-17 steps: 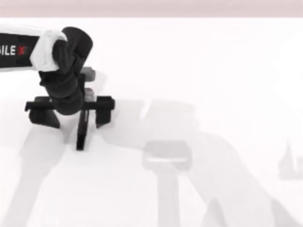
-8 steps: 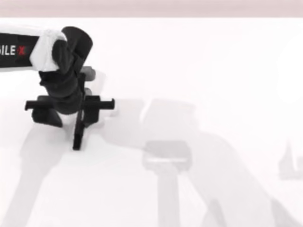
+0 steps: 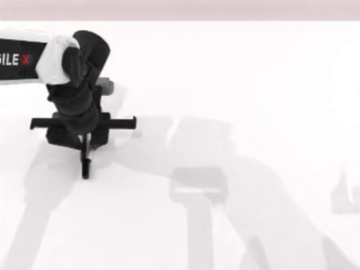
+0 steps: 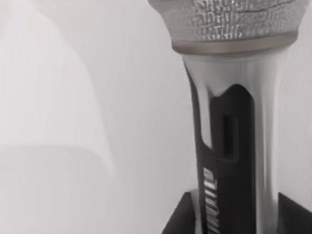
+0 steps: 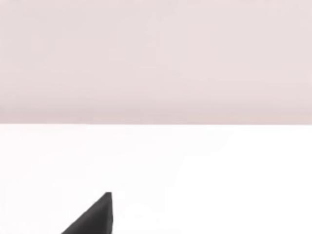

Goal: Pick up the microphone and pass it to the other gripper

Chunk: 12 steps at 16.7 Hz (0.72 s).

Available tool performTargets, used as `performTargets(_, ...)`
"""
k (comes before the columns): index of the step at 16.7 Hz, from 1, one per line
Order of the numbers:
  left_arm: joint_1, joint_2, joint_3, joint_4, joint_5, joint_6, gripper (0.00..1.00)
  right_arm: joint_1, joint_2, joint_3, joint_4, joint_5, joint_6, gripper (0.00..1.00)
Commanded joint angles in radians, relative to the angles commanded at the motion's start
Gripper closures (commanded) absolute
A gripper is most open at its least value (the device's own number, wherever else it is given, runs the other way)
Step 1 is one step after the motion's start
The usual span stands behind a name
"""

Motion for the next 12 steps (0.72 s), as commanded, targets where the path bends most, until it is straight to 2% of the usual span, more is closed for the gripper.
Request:
performTargets(1,0.000,0.000,0.000,0.000,0.000,0.000,1.00,0.000,0.000,0.000,0.000,0.000,0.000,0.00)
performTargets(2,0.004,-0.057,0.018,-0.027,-0.032,0.024,1.00,0.000,0.000,0.000,0.000,0.000,0.000,0.00)
performTargets(5,0.003,-0.064,0.012,0.006,-0.018,0.031,1.00,0.000,0.000,0.000,0.000,0.000,0.000,0.00)
performTargets(8,0.006,-0.090,-0.015,0.128,0.035,0.056,1.00,0.000,0.000,0.000,0.000,0.000,0.000,0.00)
performTargets(12,0.016,-0.141,-0.086,0.404,0.146,0.105,1.00,0.000,0.000,0.000,0.000,0.000,0.000,0.00)
